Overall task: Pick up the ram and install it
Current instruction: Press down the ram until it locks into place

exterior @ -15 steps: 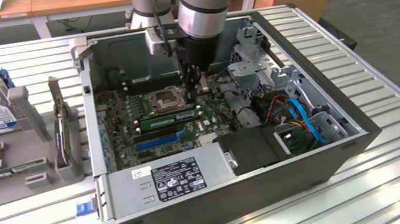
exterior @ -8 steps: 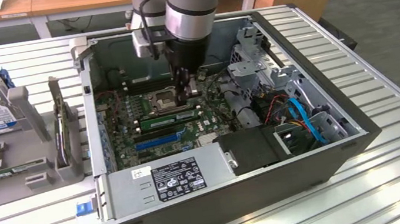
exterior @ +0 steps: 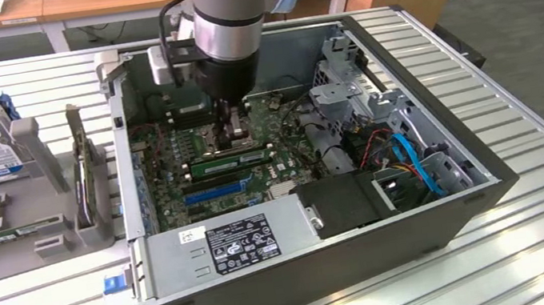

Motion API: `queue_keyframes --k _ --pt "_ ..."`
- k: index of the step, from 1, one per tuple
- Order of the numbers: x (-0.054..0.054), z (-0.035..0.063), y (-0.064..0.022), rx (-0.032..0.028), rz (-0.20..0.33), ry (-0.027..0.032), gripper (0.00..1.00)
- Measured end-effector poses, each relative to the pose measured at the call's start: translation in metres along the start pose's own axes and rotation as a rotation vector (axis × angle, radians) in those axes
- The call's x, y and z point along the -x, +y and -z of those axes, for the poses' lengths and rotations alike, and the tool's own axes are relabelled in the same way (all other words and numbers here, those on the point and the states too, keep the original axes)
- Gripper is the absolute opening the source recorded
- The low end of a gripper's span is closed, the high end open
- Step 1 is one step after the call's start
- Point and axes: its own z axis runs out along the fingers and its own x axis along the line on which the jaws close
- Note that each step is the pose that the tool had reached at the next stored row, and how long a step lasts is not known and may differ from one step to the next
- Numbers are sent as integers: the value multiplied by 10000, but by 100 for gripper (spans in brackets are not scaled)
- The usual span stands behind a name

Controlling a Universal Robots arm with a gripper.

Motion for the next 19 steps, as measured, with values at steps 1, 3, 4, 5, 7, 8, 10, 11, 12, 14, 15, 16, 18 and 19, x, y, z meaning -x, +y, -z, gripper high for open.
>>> queue_keyframes --k 1,3,4,5,7,8,10,11,12,14,15,16,18,19 --pt "-1 -7 88 0 -4 -1 10" --pt "-3 -19 251 0 -6 0 10" --pt "-3 -19 251 0 -7 -1 10" --pt "-3 -19 251 0 -7 -1 10" --pt "-3 -19 251 0 -6 -1 10" --pt "-3 -19 251 0 -7 -1 10" --pt "-3 -19 251 0 -6 -1 10" --pt "-3 -19 251 0 -7 -1 10" --pt "-3 -19 251 0 -7 0 10" --pt "-3 -19 251 0 -6 0 10" --pt "-3 -19 251 0 -7 -1 10" --pt "-3 -19 251 0 -6 0 10" --pt "-3 -29 251 -2 -6 -27 10" --pt "-4 -38 251 0 -6 -42 10"
